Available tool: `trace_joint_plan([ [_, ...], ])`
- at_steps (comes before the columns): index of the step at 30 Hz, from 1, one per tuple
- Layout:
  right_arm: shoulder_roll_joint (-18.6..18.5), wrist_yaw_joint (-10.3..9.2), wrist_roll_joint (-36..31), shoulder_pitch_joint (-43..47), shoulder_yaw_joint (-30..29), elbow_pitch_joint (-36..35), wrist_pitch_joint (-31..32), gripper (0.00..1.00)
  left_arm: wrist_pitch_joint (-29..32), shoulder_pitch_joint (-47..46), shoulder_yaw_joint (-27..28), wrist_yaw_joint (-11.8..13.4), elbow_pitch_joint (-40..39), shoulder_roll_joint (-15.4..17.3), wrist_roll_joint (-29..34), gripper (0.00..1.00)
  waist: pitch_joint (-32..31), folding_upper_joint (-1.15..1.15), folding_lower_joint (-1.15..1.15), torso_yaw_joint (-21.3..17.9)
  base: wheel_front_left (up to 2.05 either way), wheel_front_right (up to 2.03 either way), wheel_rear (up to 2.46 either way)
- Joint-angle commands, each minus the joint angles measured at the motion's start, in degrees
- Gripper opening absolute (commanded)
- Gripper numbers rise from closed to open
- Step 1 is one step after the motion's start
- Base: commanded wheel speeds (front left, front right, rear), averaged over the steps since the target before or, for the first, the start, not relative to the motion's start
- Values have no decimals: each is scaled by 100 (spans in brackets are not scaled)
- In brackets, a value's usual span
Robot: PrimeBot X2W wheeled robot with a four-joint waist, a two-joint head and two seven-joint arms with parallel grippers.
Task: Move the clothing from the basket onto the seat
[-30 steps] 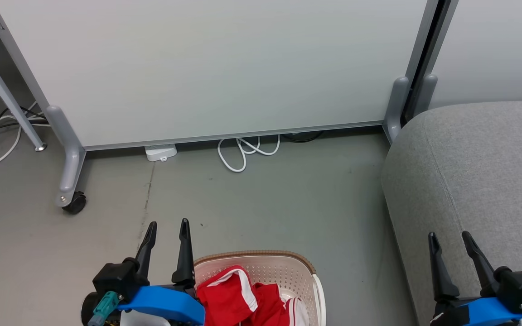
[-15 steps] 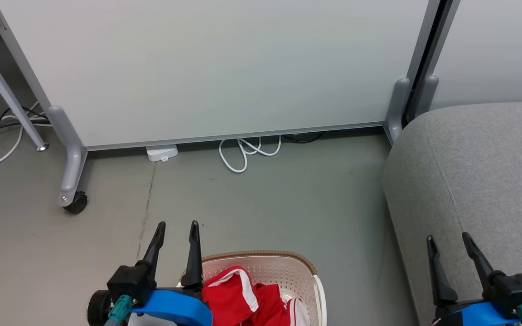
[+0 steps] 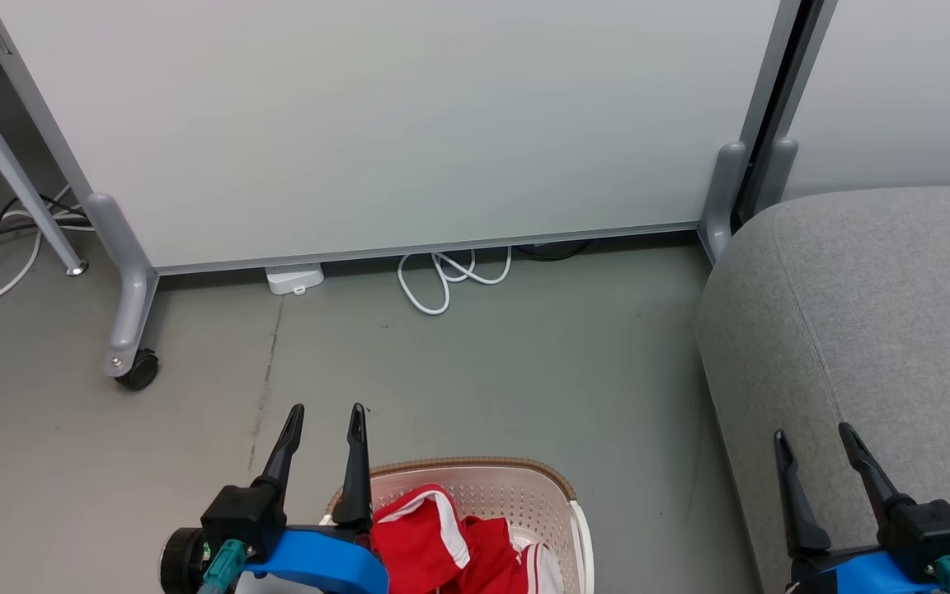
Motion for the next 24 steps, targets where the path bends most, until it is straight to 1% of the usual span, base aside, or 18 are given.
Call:
trace_joint_plan([
  [1, -30, 13, 24, 65, 4, -23, -18, 100, -28, -19, 11, 27, 12, 16, 6, 100, 1, 0, 0, -3, 0, 0, 0],
  [6, -30, 13, 39, 50, 21, -25, -26, 100, -28, -14, 7, 35, 36, 16, -6, 100, 21, 0, 0, -28, 0, 0, 0],
  [11, -28, 13, 47, -74, 210, -78, -16, 100, -23, 39, 79, 54, 124, 15, -60, 100, 187, 0, 0, -230, 0, 0, 0],
  [18, -27, 8, -36, -350, 652, -272, 5, 100, -22, -207, 192, 31, 516, 14, -358, 100, 853, 0, 0, -762, 0, 0, 0],
  [21, -24, 8, -16, -499, 823, -337, -11, 100, -22, -371, 233, -4, 912, 15, -498, 100, 1182, 0, 0, -1019, 0, 0, 0],
  [24, -24, 8, 17, -678, 1016, -366, -37, 100, -23, -621, 256, 5, 1345, 27, -479, 100, 1517, 0, 0, -1310, 0, 0, 0],
])
